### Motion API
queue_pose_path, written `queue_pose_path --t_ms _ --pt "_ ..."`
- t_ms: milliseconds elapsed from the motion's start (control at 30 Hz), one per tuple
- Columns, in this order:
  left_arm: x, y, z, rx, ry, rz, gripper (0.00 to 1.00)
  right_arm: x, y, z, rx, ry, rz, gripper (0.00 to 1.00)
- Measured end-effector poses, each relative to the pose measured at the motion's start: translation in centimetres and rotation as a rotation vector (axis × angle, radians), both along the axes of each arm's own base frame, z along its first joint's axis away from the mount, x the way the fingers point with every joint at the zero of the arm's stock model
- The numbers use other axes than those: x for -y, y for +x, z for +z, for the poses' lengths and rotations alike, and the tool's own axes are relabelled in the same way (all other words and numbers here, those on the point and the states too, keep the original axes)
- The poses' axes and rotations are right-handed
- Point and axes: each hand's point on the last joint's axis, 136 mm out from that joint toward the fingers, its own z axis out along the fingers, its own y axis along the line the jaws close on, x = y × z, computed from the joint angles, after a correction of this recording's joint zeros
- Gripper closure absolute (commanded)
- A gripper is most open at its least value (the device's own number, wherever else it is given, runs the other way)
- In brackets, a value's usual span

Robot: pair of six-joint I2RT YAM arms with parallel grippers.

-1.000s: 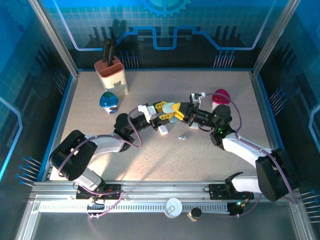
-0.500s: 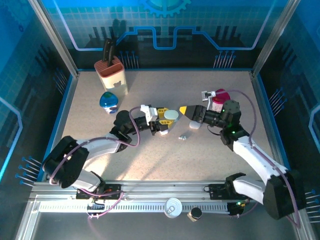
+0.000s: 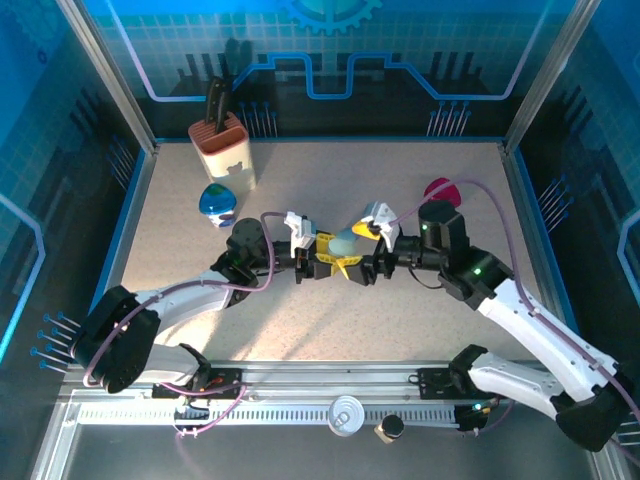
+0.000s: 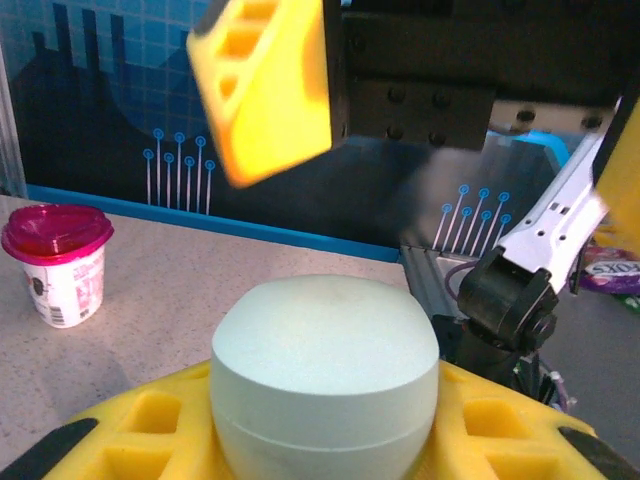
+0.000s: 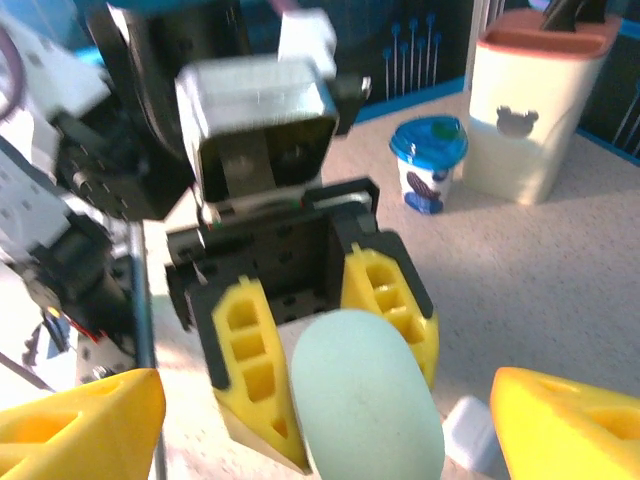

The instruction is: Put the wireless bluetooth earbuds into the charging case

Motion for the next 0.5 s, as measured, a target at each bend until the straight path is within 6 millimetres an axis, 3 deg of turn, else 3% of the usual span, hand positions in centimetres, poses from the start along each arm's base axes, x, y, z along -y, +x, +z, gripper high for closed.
queue_pose_path --t_ms 167,500 --pt "-0.1 -0.2 -0.2 -0.031 0.008 -0.006 0.82 0.3 1.3 -2.1 0.026 -0.105 -0.052 0.16" --pt "-0.6 -0.1 -0.1 0.007 0.022 0.012 0.82 1.7 2.9 -1.7 0.009 -0.093 -0.171 0.19"
